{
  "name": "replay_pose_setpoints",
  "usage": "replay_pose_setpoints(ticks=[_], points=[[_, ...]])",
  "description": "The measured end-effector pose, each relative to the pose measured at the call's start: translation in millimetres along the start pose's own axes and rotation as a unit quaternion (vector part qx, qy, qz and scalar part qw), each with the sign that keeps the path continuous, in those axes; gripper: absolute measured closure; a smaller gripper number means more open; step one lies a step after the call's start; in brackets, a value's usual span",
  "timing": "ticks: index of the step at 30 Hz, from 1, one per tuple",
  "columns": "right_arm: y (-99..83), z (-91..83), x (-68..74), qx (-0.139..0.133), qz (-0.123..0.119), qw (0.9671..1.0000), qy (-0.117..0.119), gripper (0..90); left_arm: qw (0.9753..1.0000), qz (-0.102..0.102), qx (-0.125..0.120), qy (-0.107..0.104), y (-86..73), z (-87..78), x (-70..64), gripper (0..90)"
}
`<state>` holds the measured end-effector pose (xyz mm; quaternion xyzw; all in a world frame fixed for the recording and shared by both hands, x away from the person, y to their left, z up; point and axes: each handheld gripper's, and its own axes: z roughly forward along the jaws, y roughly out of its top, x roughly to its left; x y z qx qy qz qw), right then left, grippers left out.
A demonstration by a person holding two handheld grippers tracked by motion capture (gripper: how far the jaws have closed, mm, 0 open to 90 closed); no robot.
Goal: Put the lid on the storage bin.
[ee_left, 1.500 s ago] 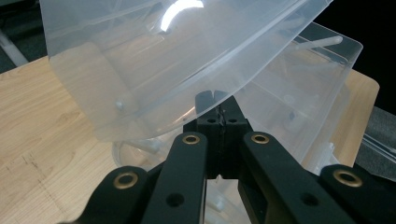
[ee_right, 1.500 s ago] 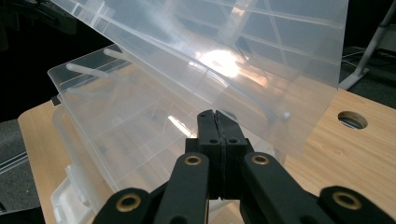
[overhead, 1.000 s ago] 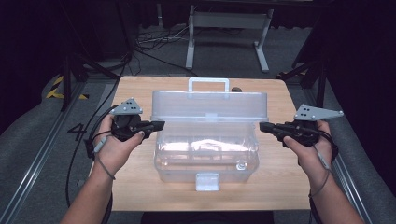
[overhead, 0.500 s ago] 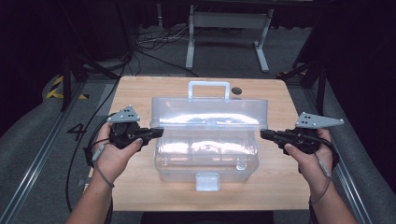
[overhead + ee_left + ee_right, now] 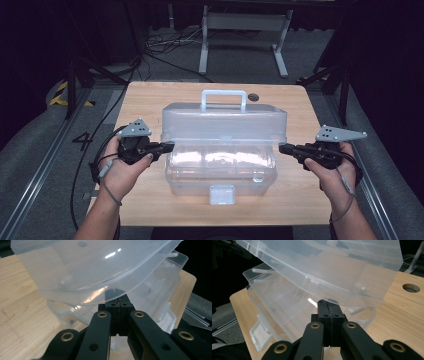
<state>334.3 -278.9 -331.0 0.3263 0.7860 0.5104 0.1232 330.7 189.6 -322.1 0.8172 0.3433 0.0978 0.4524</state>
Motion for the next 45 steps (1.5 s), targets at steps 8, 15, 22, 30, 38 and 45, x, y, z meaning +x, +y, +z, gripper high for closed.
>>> replay_pose_setpoints(ticks=[8, 15, 22, 30, 38, 45], points=[[-0.5, 1.5, 2.5, 0.022, -0.003, 0.9997, 0.003, 90.0, 0.9999, -0.002, 0.013, 0.004, -4.3, 1.3, 1.7, 89.8], [-1.6, 1.4, 5.9, 0.043, -0.009, 0.999, 0.004, 90.0, 0.9995, -0.006, 0.032, -0.004, -7.7, 3.2, 1.1, 89.8], [-3.3, 1.3, 6.3, 0.056, -0.009, 0.9984, 0.007, 90.0, 0.9988, -0.005, 0.048, 0.0, -8.7, 3.2, -0.8, 89.7], [-5.4, 2.5, 7.7, 0.077, -0.012, 0.9969, 0.009, 90.0, 0.9976, -0.005, 0.069, 0.007, -12.0, 2.6, -0.5, 89.7], [-7.2, 4.1, 9.6, 0.099, -0.018, 0.9949, 0.009, 90.0, 0.9957, -0.001, 0.092, 0.008, -13.3, 4.0, -1.4, 89.6], [-8.6, 6.4, 12.4, 0.124, -0.027, 0.9919, 0.008, 90.0, 0.9937, 0.004, 0.111, 0.013, -15.3, 6.0, -1.3, 89.6]])
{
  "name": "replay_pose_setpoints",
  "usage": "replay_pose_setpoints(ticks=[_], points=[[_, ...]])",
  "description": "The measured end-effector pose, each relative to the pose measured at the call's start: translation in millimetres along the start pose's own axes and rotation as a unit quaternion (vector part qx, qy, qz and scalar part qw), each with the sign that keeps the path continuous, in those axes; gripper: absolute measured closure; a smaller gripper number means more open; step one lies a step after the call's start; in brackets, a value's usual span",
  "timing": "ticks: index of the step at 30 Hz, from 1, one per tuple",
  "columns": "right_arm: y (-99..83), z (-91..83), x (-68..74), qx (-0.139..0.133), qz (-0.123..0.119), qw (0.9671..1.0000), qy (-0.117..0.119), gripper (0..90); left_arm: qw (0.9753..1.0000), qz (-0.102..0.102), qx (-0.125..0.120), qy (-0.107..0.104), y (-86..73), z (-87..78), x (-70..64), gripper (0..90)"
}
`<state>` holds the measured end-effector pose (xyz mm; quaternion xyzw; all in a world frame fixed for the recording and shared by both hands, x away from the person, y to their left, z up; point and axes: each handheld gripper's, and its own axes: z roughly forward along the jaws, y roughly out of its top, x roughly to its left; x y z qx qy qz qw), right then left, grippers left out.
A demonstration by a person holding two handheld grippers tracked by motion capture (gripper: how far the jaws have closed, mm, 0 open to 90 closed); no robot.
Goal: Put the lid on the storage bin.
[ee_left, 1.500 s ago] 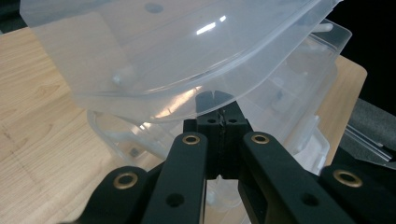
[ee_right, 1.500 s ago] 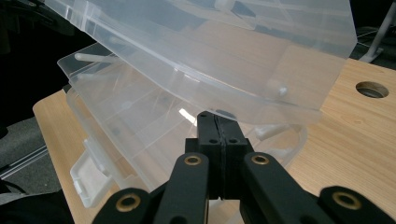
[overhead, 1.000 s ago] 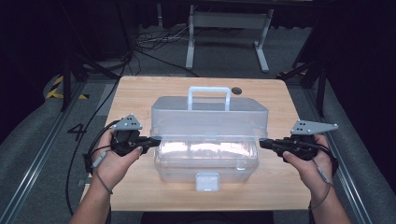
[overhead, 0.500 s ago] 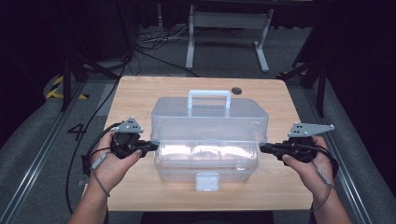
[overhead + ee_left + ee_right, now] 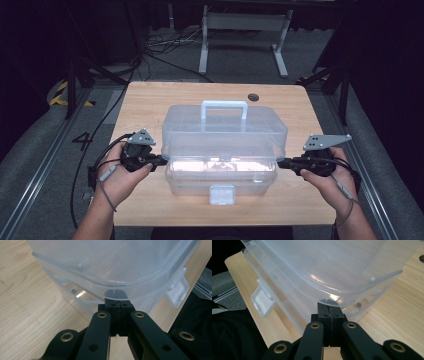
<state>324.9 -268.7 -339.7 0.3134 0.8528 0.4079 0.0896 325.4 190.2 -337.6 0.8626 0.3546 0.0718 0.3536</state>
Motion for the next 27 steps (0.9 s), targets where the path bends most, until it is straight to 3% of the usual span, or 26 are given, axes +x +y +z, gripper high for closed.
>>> replay_pose_setpoints(ticks=[27], points=[[-6.5, 3.6, 2.7, 0.055, -0.015, 0.9984, 0.001, 90.0, 0.998, 0.015, 0.061, -0.004, -4.1, 5.7, -2.7, 89.5]])
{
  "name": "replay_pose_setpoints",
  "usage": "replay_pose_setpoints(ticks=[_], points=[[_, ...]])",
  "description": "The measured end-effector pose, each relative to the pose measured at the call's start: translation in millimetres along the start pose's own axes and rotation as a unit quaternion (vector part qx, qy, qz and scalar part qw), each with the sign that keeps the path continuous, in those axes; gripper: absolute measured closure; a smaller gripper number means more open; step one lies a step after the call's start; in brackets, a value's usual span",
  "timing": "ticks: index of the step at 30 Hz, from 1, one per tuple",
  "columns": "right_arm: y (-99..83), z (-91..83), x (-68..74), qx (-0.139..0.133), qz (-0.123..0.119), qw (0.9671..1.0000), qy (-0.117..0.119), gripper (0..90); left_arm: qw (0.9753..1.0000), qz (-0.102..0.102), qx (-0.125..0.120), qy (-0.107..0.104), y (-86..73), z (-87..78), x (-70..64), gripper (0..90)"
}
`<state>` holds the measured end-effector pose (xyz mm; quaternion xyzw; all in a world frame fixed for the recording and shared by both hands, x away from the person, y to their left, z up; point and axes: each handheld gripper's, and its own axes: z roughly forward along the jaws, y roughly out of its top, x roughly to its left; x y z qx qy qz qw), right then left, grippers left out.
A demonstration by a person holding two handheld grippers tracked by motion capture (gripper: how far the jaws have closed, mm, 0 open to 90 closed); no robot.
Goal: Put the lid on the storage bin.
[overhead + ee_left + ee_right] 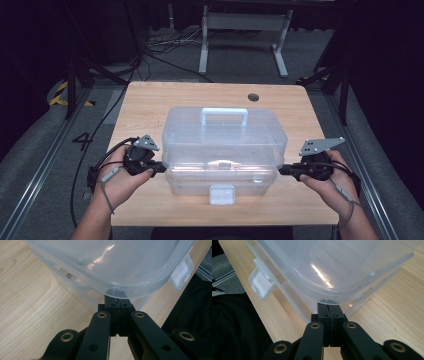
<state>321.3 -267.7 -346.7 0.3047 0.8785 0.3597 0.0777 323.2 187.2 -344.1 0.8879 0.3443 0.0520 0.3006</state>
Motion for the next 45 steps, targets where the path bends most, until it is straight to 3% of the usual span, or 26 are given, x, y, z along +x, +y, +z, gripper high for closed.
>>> replay_pose_setpoints(ticks=[20, 30, 45], points=[[-2.3, 5.6, 2.3, 0.048, -0.017, 0.9987, 0.007, 90.0, 0.9988, 0.01, 0.047, -0.004, -1.7, 5.5, -2.1, 89.5], [-4.6, 9.9, 1.9, 0.072, -0.019, 0.9972, 0.01, 90.0, 0.9969, 0.015, 0.077, -0.007, -2.7, 10.3, -2.8, 89.5], [-6.6, 14.0, 1.0, 0.094, -0.019, 0.9953, 0.014, 90.0, 0.9946, 0.017, 0.102, -0.009, -2.8, 14.2, -3.3, 89.4]])
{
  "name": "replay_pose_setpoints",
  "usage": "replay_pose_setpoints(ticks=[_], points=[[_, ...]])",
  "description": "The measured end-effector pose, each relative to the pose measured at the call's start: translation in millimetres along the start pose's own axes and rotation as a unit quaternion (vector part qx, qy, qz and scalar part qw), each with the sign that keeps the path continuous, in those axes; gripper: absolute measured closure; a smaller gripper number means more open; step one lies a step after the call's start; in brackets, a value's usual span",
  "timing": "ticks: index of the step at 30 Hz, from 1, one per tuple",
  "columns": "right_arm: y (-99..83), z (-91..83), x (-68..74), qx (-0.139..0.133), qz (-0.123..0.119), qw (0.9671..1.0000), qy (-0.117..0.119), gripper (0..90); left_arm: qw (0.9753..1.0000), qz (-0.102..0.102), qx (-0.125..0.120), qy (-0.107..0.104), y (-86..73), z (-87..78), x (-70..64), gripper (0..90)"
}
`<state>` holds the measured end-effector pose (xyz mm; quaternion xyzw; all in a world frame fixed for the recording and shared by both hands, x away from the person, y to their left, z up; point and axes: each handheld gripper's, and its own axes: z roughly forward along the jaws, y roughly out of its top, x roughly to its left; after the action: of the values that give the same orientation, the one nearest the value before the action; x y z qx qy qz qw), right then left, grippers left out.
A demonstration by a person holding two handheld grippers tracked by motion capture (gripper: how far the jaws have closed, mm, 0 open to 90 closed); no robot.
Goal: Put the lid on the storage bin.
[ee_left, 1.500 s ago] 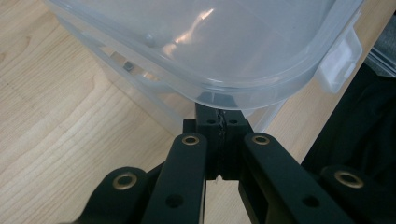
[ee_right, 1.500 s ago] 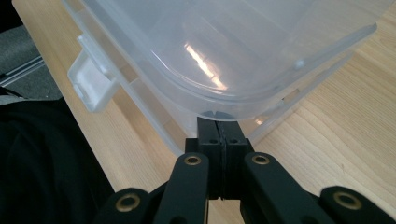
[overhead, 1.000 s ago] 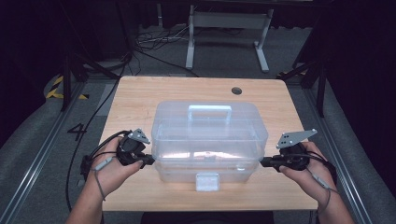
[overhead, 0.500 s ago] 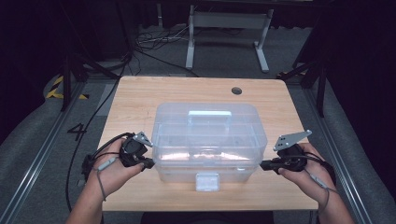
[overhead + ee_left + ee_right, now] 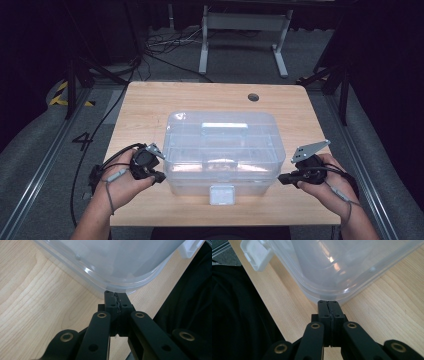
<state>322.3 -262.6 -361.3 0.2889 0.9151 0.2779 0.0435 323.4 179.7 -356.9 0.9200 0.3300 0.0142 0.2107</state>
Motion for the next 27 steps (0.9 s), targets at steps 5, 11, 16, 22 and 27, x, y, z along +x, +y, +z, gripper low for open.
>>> replay_pose_setpoints(ticks=[5, 11, 16, 22, 27], points=[[0.6, 0.2, 1.0, 0.009, -0.003, 1.0, -0.001, 90.0, 1.0, 0.001, 0.006, 0.001, -0.1, -0.1, -0.5, 89.4], [-0.2, 1.9, 0.8, 0.017, -0.003, 0.9999, 0.001, 90.0, 0.9999, 0.001, 0.016, 0.005, -0.5, 0.2, 0.0, 89.3], [-0.3, -3.2, 0.8, -0.006, -0.003, 0.9999, 0.01, 90.0, 0.9999, -0.008, 0.006, 0.009, -2.0, -2.1, 2.5, 89.3], [0.9, -3.3, -0.6, 0.002, -0.006, 0.9999, 0.012, 90.0, 0.9998, -0.013, -0.013, 0.009, -5.7, -6.7, 4.4, 86.7], [2.5, -11.7, -2.7, -0.007, -0.012, 0.9998, 0.011, 90.0, 0.9972, -0.035, -0.063, 0.019, -13.3, -17.9, 8.1, 82.4]])
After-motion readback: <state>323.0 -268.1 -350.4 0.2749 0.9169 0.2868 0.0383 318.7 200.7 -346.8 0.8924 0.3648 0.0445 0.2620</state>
